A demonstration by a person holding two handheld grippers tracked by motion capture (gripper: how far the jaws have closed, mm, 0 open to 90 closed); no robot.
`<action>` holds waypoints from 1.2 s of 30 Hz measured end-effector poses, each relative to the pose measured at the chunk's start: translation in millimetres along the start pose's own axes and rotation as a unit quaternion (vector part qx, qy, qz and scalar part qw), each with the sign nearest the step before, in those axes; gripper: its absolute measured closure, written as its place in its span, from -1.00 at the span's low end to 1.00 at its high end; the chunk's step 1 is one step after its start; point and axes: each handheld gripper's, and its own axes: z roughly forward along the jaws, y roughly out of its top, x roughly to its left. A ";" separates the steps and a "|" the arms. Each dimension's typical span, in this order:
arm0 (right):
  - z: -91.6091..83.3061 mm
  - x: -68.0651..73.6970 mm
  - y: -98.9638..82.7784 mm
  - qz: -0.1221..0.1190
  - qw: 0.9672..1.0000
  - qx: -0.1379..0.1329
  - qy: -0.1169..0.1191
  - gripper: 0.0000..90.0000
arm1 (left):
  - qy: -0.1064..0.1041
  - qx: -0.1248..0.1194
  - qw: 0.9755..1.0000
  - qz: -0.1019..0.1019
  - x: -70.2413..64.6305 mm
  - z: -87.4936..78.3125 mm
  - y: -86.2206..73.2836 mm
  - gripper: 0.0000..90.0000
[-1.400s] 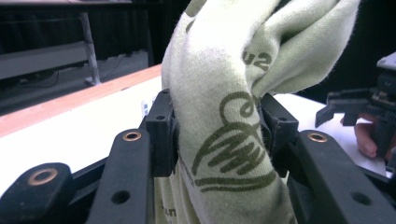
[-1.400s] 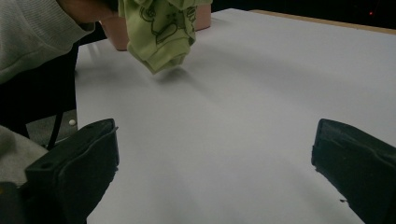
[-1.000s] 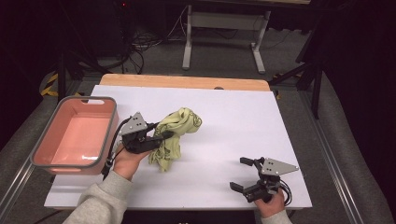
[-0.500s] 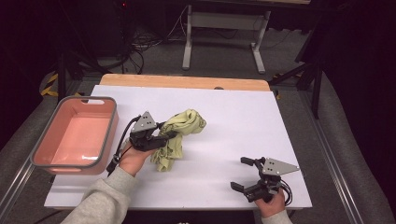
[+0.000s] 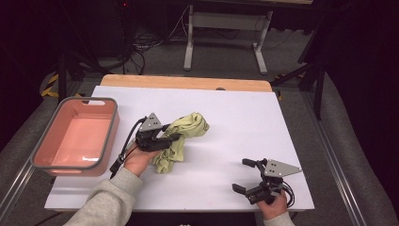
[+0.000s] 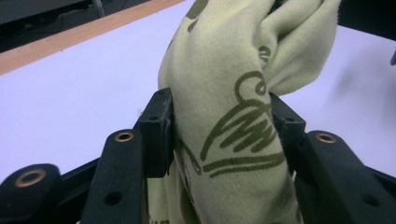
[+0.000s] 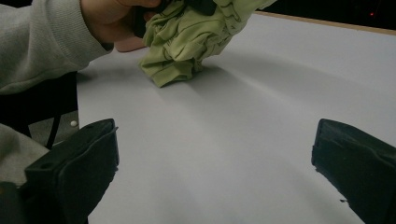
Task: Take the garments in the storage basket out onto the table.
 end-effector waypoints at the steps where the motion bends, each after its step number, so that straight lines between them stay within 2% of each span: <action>1: 0.0 0.0 0.0 0.000 1.000 0.000 0.000 -0.97 | 0.000 0.000 1.000 0.000 0.0 0.0 0.0 0.15; 6: -0.1 -0.2 -0.1 0.001 1.000 -0.001 0.003 -0.97 | -0.002 0.007 1.000 -0.006 0.1 5.7 -1.7 0.10; 10: -0.5 0.0 0.0 0.001 1.000 -0.002 0.003 -0.97 | 0.004 0.016 1.000 0.001 -0.8 9.8 -2.8 0.01; 15: -1.1 0.1 0.1 0.001 1.000 -0.004 0.001 -0.98 | 0.000 0.025 1.000 0.002 -1.3 13.0 -4.1 -0.09; 16: -1.0 0.0 0.1 0.001 1.000 -0.003 0.002 -0.98 | -0.003 0.029 1.000 0.001 -1.5 13.8 -4.2 -0.22; 20: -0.7 0.1 0.1 0.001 1.000 -0.003 0.002 -0.98 | -0.007 0.024 1.000 -0.002 -1.5 13.9 -4.0 -0.42; 27: -0.2 0.1 0.0 0.001 1.000 -0.002 0.002 -0.98 | -0.016 0.020 1.000 -0.007 -2.8 10.8 -1.5 -0.63; 36: 0.6 -0.3 0.5 0.001 1.000 -0.002 0.004 -0.98 | -0.018 0.001 1.000 -0.010 -3.6 -8.7 4.1 -0.89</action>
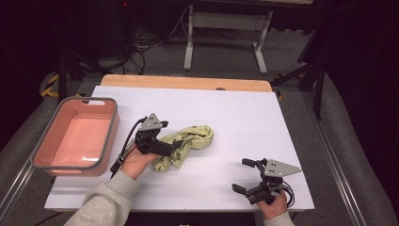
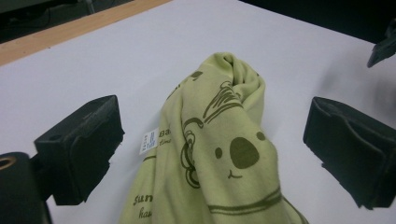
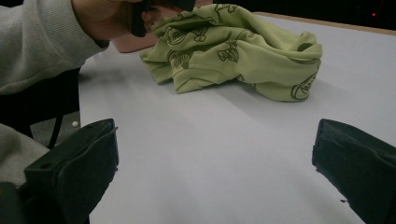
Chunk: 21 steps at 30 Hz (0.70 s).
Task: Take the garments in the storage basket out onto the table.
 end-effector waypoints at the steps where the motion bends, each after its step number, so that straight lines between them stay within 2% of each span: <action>1: 0.3 -0.1 0.2 0.000 1.000 0.000 0.000 -0.98 | -0.001 -0.004 1.000 0.000 -1.0 -5.9 0.7 -0.90; 10: -0.8 2.3 0.8 -0.006 1.000 0.001 -0.004 -0.98 | -0.005 -0.019 1.000 0.009 -5.3 -31.6 1.8 -0.94; 16: 0.0 2.4 0.5 -0.004 1.000 0.003 -0.003 -0.98 | -0.003 -0.016 1.000 0.020 -8.9 -47.1 -0.4 -0.94; 21: -0.6 1.8 0.8 -0.003 1.000 0.000 -0.003 -0.98 | -0.010 -0.023 1.000 0.015 -11.6 -59.2 -7.4 -0.94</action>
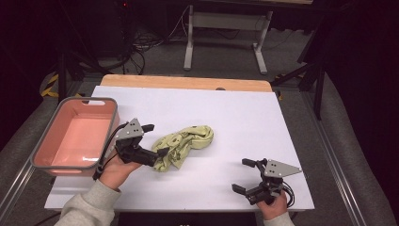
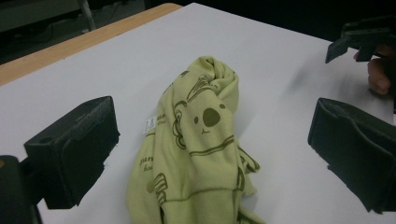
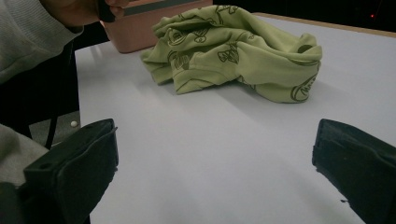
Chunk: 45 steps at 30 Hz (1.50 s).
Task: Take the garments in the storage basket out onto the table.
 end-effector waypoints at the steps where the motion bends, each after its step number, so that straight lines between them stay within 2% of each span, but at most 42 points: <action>1: 0.1 0.1 0.1 0.000 1.000 0.001 0.000 -0.98 | 0.001 -0.001 1.000 -0.001 -1.0 -4.4 -3.4 -0.95; 8: -0.6 0.8 0.6 0.000 1.000 0.000 0.003 -0.99 | -0.002 0.002 1.000 -0.016 0.2 -14.1 -18.3 -0.95; 12: 0.0 0.7 0.5 -0.001 1.000 0.002 0.003 -0.99 | -0.008 -0.003 0.999 -0.037 1.6 -18.3 -35.8 -0.96; 14: 0.0 0.8 0.5 -0.001 1.000 0.002 0.003 -0.99 | -0.009 -0.004 0.999 -0.038 1.2 -18.3 -38.9 -0.96; 15: -0.4 0.7 0.6 -0.001 1.000 0.001 0.003 -0.99 | -0.009 -0.002 0.999 -0.039 0.2 -18.5 -45.2 -0.96; 16: -0.7 0.7 0.6 -0.001 1.000 0.001 0.004 -0.99 | -0.005 -0.003 0.999 -0.044 -0.5 -19.4 -53.0 -0.96; 17: -0.7 0.7 0.6 -0.001 1.000 0.001 0.004 -0.99 | -0.005 -0.003 0.999 -0.044 -0.5 -19.4 -53.0 -0.96; 19: -0.9 0.4 0.4 0.000 1.000 0.000 0.004 -0.99 | -0.007 -0.014 0.998 -0.060 0.9 -22.6 -64.4 -0.96; 26: -0.6 0.3 0.2 -0.001 1.000 0.000 0.005 -0.99 | 0.001 -0.021 0.998 -0.066 1.6 -26.8 -81.7 -0.96; 27: -0.5 0.0 0.0 -0.001 1.000 0.001 0.005 -0.99 | 0.011 -0.028 0.997 -0.071 1.9 -28.3 -88.9 -0.96; 28: -0.5 0.0 0.0 -0.001 1.000 0.001 0.005 -0.99 | 0.011 -0.028 0.997 -0.071 1.9 -28.3 -88.9 -0.96; 29: 0.0 -0.1 -0.2 0.000 1.000 0.001 0.005 -0.99 | 0.015 -0.029 0.996 -0.079 2.8 -28.9 -96.8 -0.96; 30: 0.3 -0.1 -0.2 0.000 1.000 0.002 0.006 -0.99 | 0.015 -0.029 0.996 -0.079 2.8 -28.9 -96.8 -0.96; 32: 0.2 0.0 -0.1 0.000 1.000 0.002 0.006 -0.99 | 0.022 -0.015 0.997 -0.075 4.5 -29.1 -104.7 -0.96; 35: -0.2 -0.2 -0.1 -0.001 1.000 0.000 0.007 -0.99 | 0.026 -0.017 0.996 -0.078 4.7 -31.0 -107.3 -0.96; 37: -1.0 -0.3 -0.3 0.000 1.000 -0.001 0.006 -0.99 | 0.031 -0.024 0.997 -0.072 4.6 -33.5 -108.2 -0.96; 45: 0.6 -0.9 -0.5 0.001 1.000 0.002 0.007 -0.99 | 0.032 -0.014 0.998 -0.053 3.1 -31.2 -107.8 -0.97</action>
